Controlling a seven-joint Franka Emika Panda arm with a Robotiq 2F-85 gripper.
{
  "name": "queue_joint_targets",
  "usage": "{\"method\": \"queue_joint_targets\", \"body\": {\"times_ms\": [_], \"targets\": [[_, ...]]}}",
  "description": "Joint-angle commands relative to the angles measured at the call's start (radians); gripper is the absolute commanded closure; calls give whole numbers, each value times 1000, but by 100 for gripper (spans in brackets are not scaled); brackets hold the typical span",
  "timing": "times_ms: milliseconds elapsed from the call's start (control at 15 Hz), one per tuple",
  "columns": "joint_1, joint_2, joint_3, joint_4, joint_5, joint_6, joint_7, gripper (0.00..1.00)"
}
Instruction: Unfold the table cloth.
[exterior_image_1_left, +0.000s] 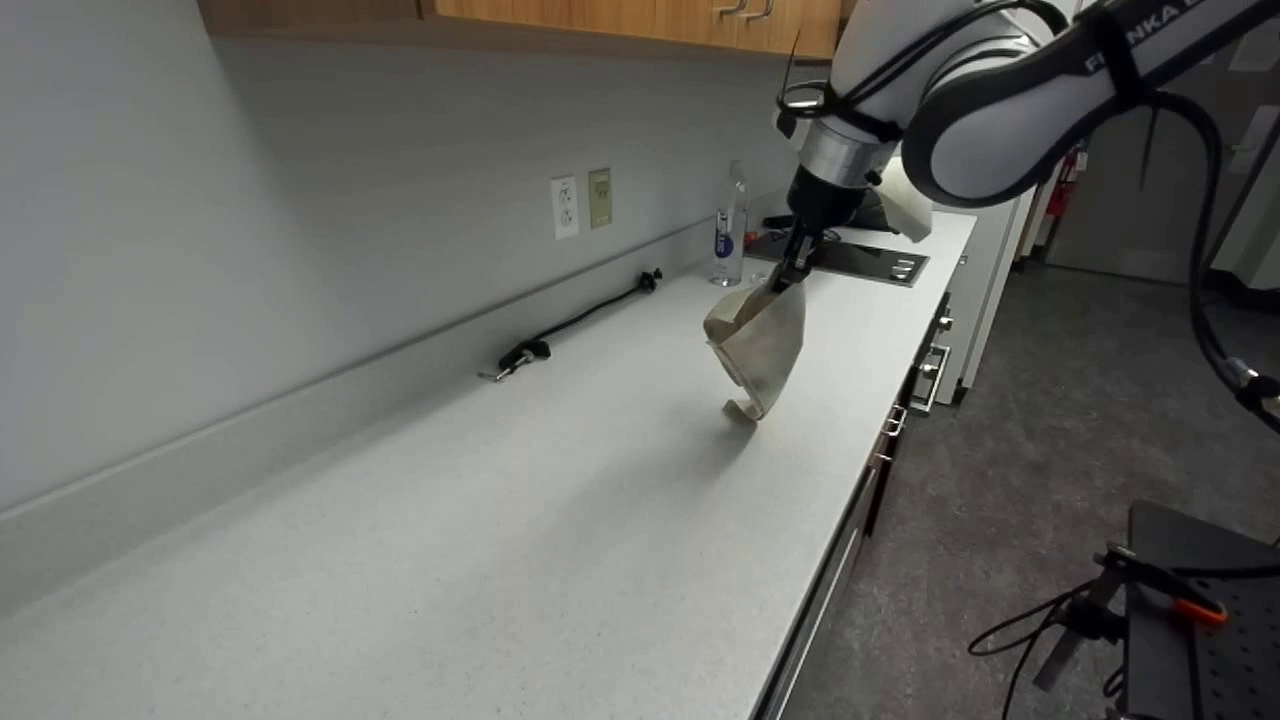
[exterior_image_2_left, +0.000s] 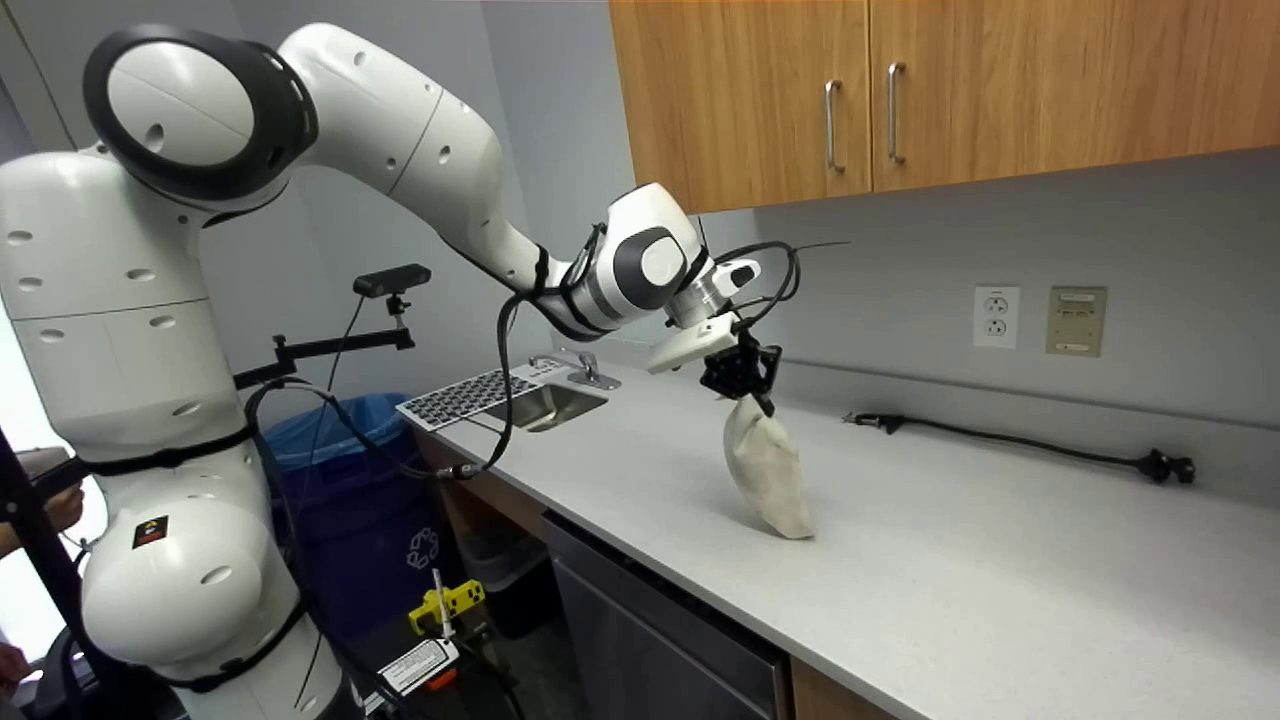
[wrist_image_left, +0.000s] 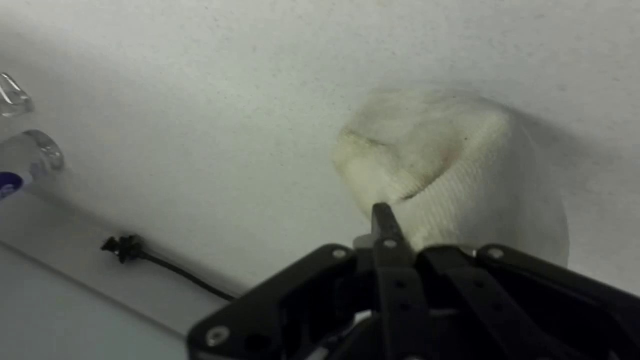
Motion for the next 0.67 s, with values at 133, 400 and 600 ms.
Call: {"method": "queue_joint_targets", "body": {"times_ms": [133, 400, 600], "targets": [[6, 142, -127, 30, -398, 35, 401, 99], [16, 165, -131, 13, -455, -13, 505, 99], [27, 117, -86, -24, -407, -76, 445, 99]]}}
